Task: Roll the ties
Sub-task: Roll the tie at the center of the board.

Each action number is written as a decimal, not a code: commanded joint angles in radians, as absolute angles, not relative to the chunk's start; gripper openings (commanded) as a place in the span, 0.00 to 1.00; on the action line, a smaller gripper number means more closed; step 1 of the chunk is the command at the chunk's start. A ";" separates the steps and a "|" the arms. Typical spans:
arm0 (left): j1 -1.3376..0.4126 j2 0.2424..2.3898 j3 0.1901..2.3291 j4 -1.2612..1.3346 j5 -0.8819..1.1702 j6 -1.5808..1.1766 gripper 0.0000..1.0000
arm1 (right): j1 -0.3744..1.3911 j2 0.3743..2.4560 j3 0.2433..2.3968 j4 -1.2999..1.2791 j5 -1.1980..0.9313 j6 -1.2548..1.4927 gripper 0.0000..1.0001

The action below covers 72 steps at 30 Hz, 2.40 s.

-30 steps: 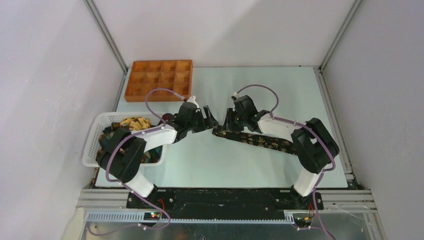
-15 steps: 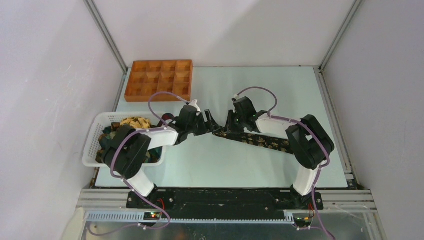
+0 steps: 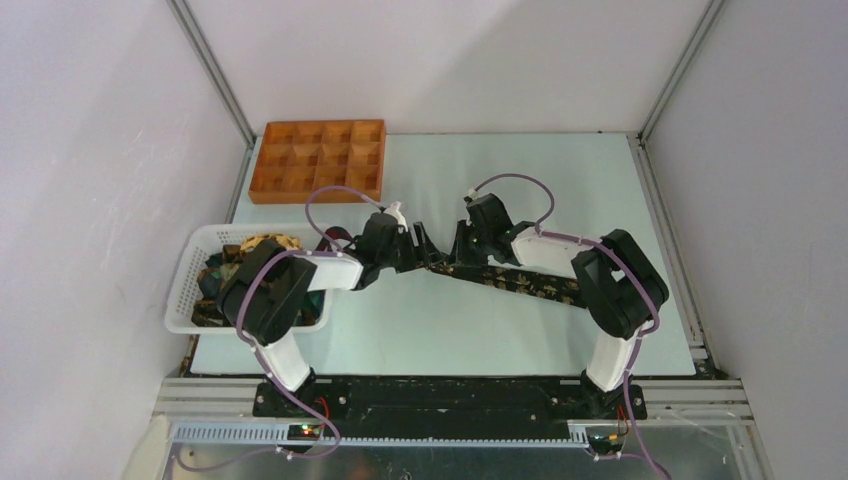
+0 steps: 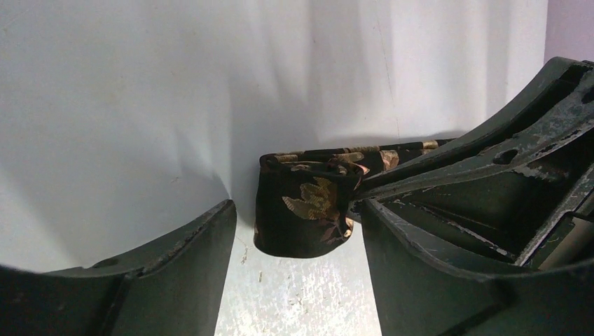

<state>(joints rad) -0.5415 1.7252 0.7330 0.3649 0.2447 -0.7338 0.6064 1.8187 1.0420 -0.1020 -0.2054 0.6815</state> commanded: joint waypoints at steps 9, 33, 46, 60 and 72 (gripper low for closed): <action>-0.546 1.774 0.740 0.449 0.292 -0.736 0.56 | 0.598 1.853 1.040 -0.109 -0.169 0.681 0.17; -0.566 1.707 0.842 0.211 0.202 -0.629 0.41 | 0.521 1.529 0.926 -0.119 -0.122 0.646 0.46; -0.665 1.679 1.032 -0.163 -0.100 -0.485 0.40 | 0.449 1.419 0.804 -0.131 -0.099 0.625 0.46; -0.812 1.814 1.286 -0.483 -0.523 -0.320 0.40 | 0.434 1.329 0.769 -0.157 -0.069 0.624 0.47; -0.920 1.954 1.393 -0.615 -0.776 -0.226 0.39 | 0.428 1.297 0.761 -0.164 -0.063 0.633 0.47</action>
